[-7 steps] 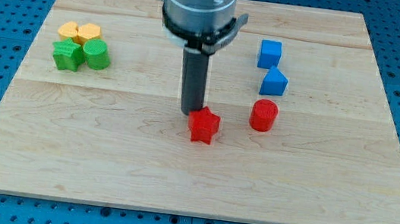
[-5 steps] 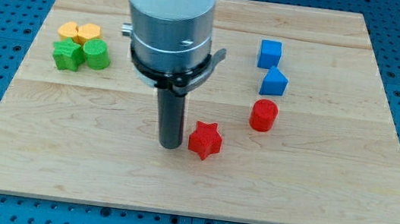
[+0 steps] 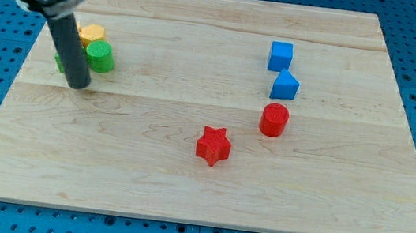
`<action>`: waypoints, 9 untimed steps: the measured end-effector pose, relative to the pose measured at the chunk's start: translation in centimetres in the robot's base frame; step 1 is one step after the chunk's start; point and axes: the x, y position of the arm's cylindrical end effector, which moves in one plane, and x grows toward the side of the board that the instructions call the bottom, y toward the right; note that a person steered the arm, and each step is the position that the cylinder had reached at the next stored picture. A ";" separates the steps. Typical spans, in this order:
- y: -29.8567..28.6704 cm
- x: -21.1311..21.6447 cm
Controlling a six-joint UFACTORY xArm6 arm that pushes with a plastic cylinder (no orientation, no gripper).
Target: Slide green star along with yellow hexagon towards top center
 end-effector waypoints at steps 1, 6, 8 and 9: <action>-3.3 -1.7; -2.3 -4.3; 1.4 -6.5; 3.8 -7.6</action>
